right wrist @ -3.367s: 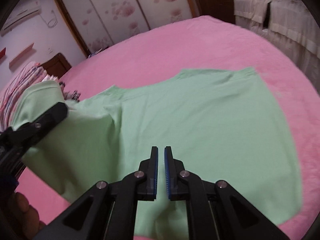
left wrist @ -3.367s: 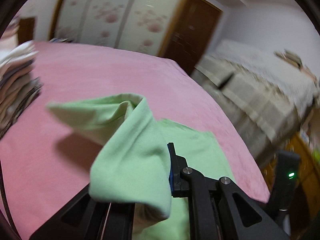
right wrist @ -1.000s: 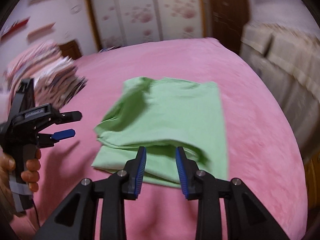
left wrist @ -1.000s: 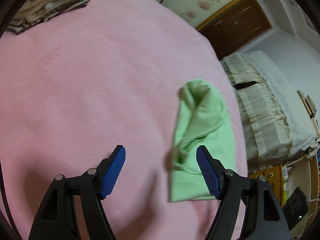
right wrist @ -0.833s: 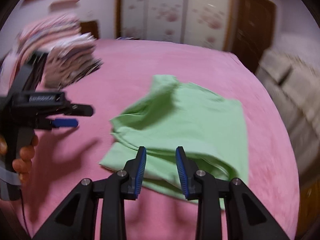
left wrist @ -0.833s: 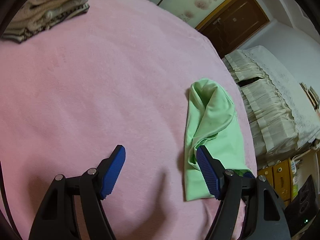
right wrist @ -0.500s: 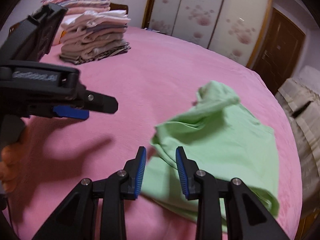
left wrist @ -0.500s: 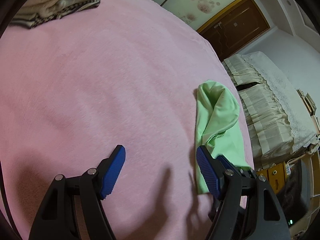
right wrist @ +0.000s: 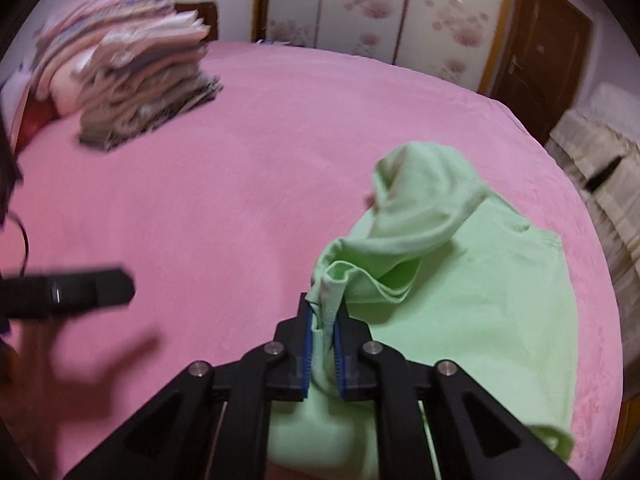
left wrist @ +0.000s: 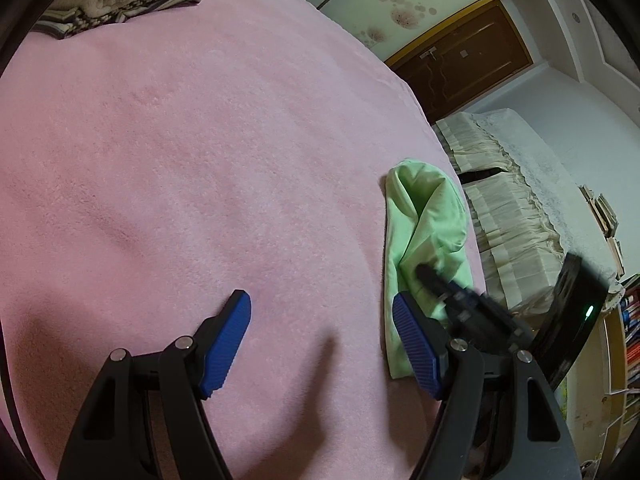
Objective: Fold small clothes
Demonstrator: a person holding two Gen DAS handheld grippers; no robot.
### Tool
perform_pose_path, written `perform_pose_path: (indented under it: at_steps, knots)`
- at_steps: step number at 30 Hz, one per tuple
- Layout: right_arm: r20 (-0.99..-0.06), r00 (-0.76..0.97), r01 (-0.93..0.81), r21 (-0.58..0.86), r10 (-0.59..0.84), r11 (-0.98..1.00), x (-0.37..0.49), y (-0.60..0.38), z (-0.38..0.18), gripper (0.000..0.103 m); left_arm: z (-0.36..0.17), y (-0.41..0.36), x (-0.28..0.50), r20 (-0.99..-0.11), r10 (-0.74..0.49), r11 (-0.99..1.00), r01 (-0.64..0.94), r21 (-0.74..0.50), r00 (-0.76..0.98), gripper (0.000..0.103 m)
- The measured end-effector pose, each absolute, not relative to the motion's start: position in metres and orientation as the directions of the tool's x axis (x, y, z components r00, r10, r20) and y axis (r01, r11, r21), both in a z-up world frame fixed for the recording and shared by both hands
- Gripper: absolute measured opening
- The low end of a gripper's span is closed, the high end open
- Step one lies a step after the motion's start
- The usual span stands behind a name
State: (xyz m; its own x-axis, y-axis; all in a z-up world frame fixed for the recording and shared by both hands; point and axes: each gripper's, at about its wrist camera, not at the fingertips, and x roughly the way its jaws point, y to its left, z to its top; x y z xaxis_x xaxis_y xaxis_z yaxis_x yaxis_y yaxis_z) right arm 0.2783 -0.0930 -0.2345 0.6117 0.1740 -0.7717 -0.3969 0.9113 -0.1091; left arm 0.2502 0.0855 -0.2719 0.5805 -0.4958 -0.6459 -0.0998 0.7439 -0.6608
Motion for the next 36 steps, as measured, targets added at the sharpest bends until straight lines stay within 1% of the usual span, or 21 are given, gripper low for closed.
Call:
perform_pose_path:
  at_steps: [3,5,6,10,14,18,21,25,27,30,33,34,36]
  knots:
    - [-0.751,0.644,-0.392,-0.159,0.146,0.906,0.286,-0.104,-0.212,0.007,-0.270,0.084,0.251,-0.647,-0.501,0.747,-0.090,-0.658,0.576,0.072]
    - [-0.719,0.686,-0.383,-0.228,0.110,0.895,0.293,-0.113,-0.194,0.007,-0.269,0.080,0.253,-0.650,-0.505,0.754,-0.077,-0.653,0.568,0.072]
    - [-0.696,0.714,-0.365,-0.277,0.077,0.889,0.298,-0.120,-0.183,0.007,-0.267,0.075,0.256,-0.655,-0.505,0.763,-0.064,-0.643,0.562,0.072]
    - [-0.650,0.760,-0.308,-0.366,-0.005,0.878,0.327,-0.147,-0.163,0.007,-0.255,0.052,0.276,-0.675,-0.505,0.809,0.024,-0.587,0.538,0.072]
    - [-0.675,0.735,-0.242,-0.347,-0.062,0.906,0.371,-0.190,-0.168,0.007,-0.237,0.023,0.318,-0.695,-0.487,0.854,0.124,-0.505,0.529,0.072]
    - [-0.733,0.676,-0.162,-0.252,-0.078,0.954,0.406,-0.241,-0.189,0.007,-0.226,-0.002,0.363,-0.705,-0.497,0.862,0.198,-0.466,0.507,0.072]
    - [-0.780,0.625,-0.109,-0.118,-0.024,0.987,0.425,-0.277,-0.210,0.007,-0.231,-0.021,0.405,-0.736,-0.495,0.868,0.220,-0.445,0.462,0.072]
    - [-0.819,0.570,-0.060,0.028,0.058,0.998,0.437,-0.304,-0.233,0.008,-0.247,-0.036,0.449,-0.761,-0.513,0.858,0.197,-0.475,0.398,0.072]
    - [-0.821,0.563,-0.041,0.084,0.093,0.996,0.439,-0.313,-0.239,0.009,-0.259,-0.042,0.467,-0.778,-0.504,0.862,0.159,-0.482,0.374,0.072]
    - [-0.811,0.550,-0.010,0.233,0.200,0.972,0.443,-0.332,-0.241,0.014,-0.274,-0.046,0.483,-0.785,-0.508,0.858,0.129,-0.498,0.354,0.072]
    - [-0.786,0.531,0.002,0.374,0.316,0.927,0.446,-0.348,-0.242,0.018,-0.277,-0.047,0.488,-0.767,-0.536,0.841,0.144,-0.521,0.354,0.072]
    - [-0.772,0.526,0.008,0.425,0.357,0.905,0.447,-0.354,-0.242,0.021,-0.277,-0.047,0.491,-0.756,-0.552,0.830,0.146,-0.538,0.351,0.072]
    - [-0.757,0.527,0.016,0.465,0.388,0.885,0.446,-0.358,-0.241,0.023,-0.278,-0.048,0.497,-0.738,-0.575,0.811,0.132,-0.569,0.352,0.072]
